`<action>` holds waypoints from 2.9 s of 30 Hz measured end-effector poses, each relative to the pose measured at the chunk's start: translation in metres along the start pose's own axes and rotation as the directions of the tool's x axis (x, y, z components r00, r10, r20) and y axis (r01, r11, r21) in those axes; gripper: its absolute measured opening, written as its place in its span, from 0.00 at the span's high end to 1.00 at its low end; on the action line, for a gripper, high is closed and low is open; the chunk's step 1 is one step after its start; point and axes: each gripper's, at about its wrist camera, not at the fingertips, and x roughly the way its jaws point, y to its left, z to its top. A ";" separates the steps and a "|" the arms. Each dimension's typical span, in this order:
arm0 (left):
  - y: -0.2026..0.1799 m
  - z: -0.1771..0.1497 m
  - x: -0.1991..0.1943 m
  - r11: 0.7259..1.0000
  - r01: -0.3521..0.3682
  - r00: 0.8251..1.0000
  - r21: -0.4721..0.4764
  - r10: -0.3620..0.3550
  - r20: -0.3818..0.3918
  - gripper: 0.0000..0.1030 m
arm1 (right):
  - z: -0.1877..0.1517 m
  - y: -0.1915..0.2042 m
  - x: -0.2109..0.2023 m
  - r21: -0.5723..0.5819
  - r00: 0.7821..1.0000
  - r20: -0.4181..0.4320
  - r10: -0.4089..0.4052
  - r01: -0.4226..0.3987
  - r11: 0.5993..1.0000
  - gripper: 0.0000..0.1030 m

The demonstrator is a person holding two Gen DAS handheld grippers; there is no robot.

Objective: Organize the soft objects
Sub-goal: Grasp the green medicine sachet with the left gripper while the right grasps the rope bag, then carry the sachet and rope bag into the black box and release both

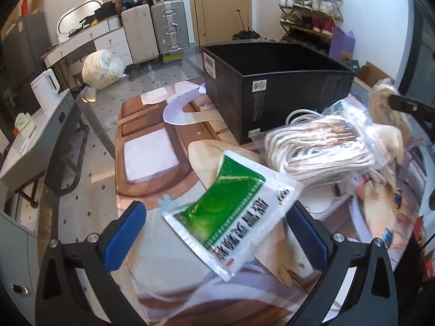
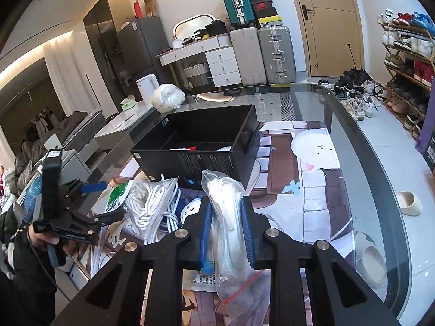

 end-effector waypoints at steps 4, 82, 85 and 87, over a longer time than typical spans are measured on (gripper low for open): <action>0.000 0.007 0.010 0.999 0.032 0.999 0.011 -0.032 -0.030 0.00 | 0.000 0.003 -0.003 -0.009 1.000 0.004 0.014 -0.014 1.000 0.79; -0.019 0.056 -0.068 0.985 0.041 0.953 -0.169 0.012 0.302 0.65 | 0.041 0.036 -0.019 -0.080 0.995 0.096 -0.022 0.030 0.996 0.66; -0.021 0.066 -0.062 0.985 0.048 0.954 -0.165 0.004 0.298 0.65 | 0.050 0.033 -0.011 -0.071 0.995 0.093 -0.029 0.036 0.997 0.66; -0.022 0.075 -0.056 0.986 0.049 0.954 -0.157 0.000 0.298 0.65 | 0.057 0.031 -0.006 -0.063 0.995 0.092 -0.033 0.039 0.997 0.66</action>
